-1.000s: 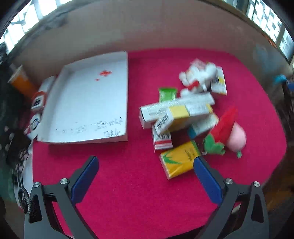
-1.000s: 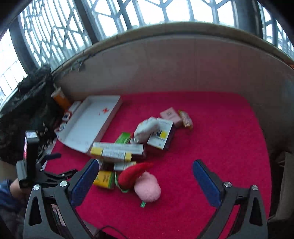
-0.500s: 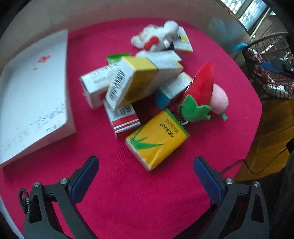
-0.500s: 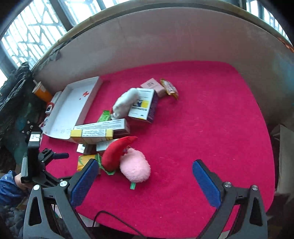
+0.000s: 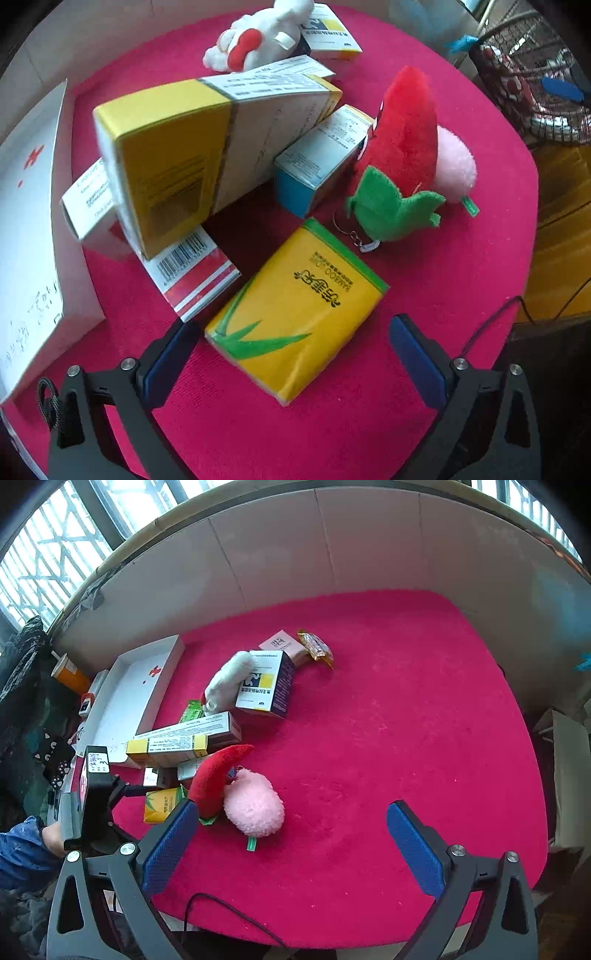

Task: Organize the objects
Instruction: 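Grasp the yellow tissue pack with left gripper while right gripper grasps the pink plush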

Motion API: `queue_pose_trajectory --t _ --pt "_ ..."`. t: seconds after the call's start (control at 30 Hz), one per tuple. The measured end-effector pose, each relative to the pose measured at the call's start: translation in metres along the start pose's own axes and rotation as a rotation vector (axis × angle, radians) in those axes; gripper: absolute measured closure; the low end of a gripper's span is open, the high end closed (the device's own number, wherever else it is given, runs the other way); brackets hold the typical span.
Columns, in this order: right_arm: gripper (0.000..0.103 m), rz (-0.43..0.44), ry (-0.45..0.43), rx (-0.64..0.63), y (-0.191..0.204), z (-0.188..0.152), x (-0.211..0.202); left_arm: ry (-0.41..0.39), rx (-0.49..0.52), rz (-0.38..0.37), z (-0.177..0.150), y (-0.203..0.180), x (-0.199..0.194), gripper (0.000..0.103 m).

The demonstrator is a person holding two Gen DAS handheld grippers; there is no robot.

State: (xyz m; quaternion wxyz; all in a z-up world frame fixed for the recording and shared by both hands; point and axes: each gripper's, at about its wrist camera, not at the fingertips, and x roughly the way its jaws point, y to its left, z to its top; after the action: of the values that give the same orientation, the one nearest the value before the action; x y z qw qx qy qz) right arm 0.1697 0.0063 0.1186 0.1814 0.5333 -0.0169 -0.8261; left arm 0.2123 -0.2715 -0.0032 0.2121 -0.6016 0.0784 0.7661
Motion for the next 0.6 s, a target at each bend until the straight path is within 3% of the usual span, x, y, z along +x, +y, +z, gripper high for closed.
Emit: queue_pose_trajectory --t 0.2,0.37,0.6 --pt "0.0 -0.002 0.02 0.006 -0.003 -0.002 0.005 0.01 0.024 0.025 0.001 -0.001 -0.01 0.003" --pt "0.0 0.002 0.017 -0.005 -0.002 -0.002 0.006 0.01 0.032 0.09 -0.01 -0.001 -0.026 0.019" --pt "0.0 0.011 0.022 -0.002 -0.003 -0.001 0.009 0.004 0.015 0.109 -0.032 0.01 -0.055 0.033"
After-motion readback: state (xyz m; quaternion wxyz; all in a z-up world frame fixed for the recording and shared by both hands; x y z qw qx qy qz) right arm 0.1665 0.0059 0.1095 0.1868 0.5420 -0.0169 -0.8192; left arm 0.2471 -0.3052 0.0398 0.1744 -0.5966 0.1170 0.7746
